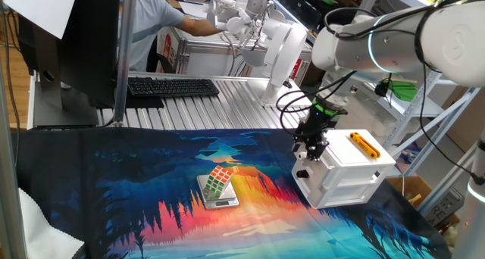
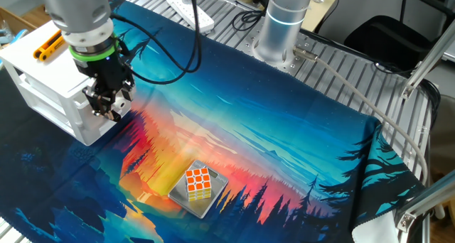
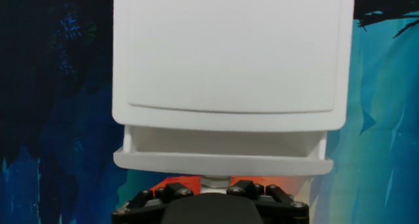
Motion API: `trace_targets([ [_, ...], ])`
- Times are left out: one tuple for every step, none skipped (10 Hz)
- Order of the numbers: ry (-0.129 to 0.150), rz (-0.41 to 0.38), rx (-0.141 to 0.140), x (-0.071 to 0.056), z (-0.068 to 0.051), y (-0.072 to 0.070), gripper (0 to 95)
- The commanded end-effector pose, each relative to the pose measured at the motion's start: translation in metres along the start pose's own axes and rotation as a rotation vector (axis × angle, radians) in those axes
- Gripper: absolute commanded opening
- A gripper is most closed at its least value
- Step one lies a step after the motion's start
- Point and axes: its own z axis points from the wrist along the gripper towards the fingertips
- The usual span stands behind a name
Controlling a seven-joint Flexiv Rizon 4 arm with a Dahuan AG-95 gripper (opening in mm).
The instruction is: Grasp the handle and open the drawer
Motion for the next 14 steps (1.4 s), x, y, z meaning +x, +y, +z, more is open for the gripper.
trace_targets([
  [-0.009,0.012,0.004,-0.0008,0.0002,0.0012,57.0],
  [-0.022,0.019,0.004,-0.0008,0.0001,0.0012,57.0],
  [-0.028,0.031,0.003,-0.0010,0.0000,0.0013,38.0],
  [-0.031,0.043,0.003,-0.0015,-0.0004,0.0013,38.0],
  [-0.042,0.047,0.003,-0.0017,-0.0006,0.0013,38.0],
  [-0.047,0.051,0.002,-0.0019,-0.0008,0.0013,38.0],
  [-0.047,0.053,0.003,-0.0022,-0.0010,0.0013,38.0],
  [-0.049,0.053,0.003,-0.0023,-0.0012,0.0012,38.0],
  [-0.053,0.054,0.003,-0.0029,-0.0016,0.0011,38.0],
  [-0.052,0.055,0.003,-0.0035,-0.0019,0.0010,38.0],
  [-0.051,0.059,0.004,-0.0038,-0.0021,0.0008,38.0],
  [-0.051,0.057,0.004,-0.0039,-0.0024,0.0007,38.0],
  [-0.050,0.056,0.004,-0.0040,-0.0025,0.0005,38.0],
  [-0.046,0.055,0.004,-0.0042,-0.0028,0.0003,38.0],
])
